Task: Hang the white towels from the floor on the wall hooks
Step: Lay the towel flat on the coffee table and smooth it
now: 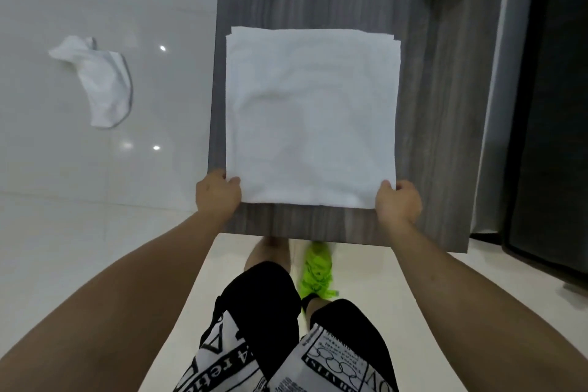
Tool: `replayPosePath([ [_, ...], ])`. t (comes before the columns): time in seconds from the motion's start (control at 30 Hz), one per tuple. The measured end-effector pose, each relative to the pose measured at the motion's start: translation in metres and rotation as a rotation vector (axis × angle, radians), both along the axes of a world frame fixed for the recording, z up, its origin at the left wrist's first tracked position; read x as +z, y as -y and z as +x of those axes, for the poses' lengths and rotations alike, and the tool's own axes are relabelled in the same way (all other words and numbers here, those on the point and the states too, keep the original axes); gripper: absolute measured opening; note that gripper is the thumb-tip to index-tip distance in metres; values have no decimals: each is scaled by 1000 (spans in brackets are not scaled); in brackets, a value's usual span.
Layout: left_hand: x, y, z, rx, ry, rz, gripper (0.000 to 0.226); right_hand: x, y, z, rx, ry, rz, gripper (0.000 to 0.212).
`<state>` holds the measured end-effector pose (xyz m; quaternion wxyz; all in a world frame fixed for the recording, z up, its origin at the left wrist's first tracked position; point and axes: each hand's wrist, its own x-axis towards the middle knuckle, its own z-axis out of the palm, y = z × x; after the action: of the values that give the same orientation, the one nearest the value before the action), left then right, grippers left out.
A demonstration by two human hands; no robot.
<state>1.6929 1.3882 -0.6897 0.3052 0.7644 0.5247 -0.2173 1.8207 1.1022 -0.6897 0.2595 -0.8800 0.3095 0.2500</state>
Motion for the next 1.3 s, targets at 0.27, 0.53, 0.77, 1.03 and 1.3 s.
replayPosePath([
  [0.27, -4, 0, -12, -94, -138, -38, 16, 1, 15, -16, -3, -135, -39, 37],
  [0.53, -9, -9, 49, -190, 27, -8, 39, 2, -27, 37, 204, 13, -156, 54],
  [0.77, -4, -28, 106, -567, 185, 227, 46, 0, -57, 48, 921, 385, -104, 40],
  [1.03, -7, 32, 31, -1276, 263, -91, 52, -36, -49, -100, 1509, 66, -94, 109],
  [1.3, -14, 89, -40, -1322, 294, 176, 46, -57, -23, -153, 1358, 433, -89, 49],
])
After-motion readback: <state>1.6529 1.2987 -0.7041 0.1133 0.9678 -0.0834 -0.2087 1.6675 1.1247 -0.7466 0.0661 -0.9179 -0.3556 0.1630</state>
